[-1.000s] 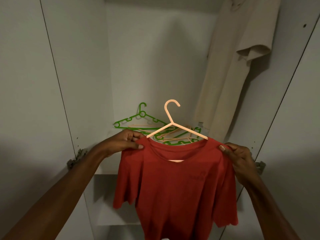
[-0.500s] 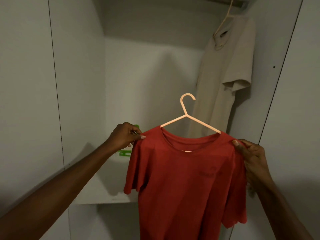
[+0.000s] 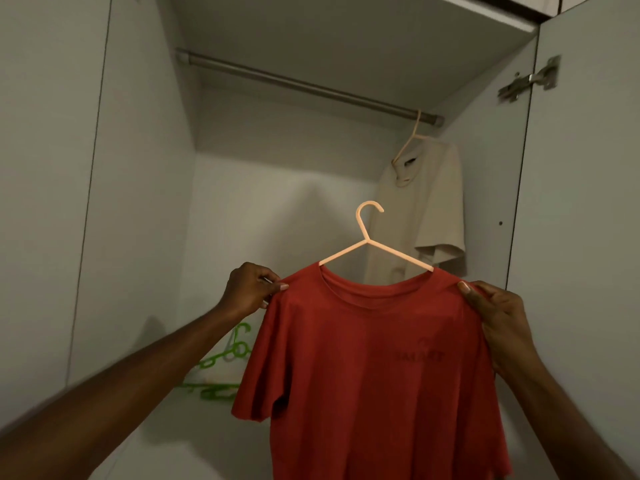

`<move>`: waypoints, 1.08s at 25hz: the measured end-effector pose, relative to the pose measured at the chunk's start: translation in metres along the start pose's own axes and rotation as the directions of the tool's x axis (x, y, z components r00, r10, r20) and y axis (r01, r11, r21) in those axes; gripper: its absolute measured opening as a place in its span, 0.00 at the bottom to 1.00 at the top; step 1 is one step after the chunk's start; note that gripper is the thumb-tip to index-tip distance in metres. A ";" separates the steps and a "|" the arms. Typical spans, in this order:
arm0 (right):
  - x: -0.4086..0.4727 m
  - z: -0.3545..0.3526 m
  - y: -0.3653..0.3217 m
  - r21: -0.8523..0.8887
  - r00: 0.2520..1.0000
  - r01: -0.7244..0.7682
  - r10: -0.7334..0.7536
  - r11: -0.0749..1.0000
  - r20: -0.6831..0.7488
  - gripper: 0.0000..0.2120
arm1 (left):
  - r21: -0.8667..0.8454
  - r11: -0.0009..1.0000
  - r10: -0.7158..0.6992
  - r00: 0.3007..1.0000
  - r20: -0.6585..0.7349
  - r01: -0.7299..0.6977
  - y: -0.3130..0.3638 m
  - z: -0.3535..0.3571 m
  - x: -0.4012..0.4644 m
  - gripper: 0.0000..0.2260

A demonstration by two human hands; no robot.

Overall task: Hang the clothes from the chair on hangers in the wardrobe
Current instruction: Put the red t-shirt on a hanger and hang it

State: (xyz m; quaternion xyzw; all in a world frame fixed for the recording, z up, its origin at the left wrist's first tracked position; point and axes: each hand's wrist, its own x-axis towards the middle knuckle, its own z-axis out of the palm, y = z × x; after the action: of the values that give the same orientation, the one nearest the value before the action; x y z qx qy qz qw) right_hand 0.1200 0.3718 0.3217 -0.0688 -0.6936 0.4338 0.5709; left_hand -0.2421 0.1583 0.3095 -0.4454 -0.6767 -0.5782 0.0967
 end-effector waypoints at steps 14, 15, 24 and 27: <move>0.190 0.019 -0.051 -0.209 0.978 0.189 -0.202 0.959 -0.043 0.19 | 0.081 0.981 0.187 0.976 -0.113 -0.179 0.026 0.075 0.226 0.08; 0.203 0.020 -0.053 -0.240 0.977 0.191 -0.209 0.952 -0.050 0.20 | 0.094 0.979 0.191 0.975 -0.116 -0.180 0.028 0.080 0.243 0.08; 0.295 0.043 -0.054 -0.447 0.941 0.225 -0.311 0.866 -0.130 0.20 | 0.152 0.963 0.243 0.962 -0.124 -0.224 0.033 0.136 0.367 0.06; 0.322 0.057 -0.052 -0.511 0.939 0.204 -0.314 0.835 -0.139 0.18 | 0.150 0.963 0.243 0.964 -0.109 -0.226 0.028 0.150 0.406 0.05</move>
State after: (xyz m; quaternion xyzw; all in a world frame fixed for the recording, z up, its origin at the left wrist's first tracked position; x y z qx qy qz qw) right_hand -0.0165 0.5007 0.5941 -0.1627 -0.7167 0.1524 0.6608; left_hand -0.4022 0.4859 0.5442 -0.4773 -0.6494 -0.5422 0.2375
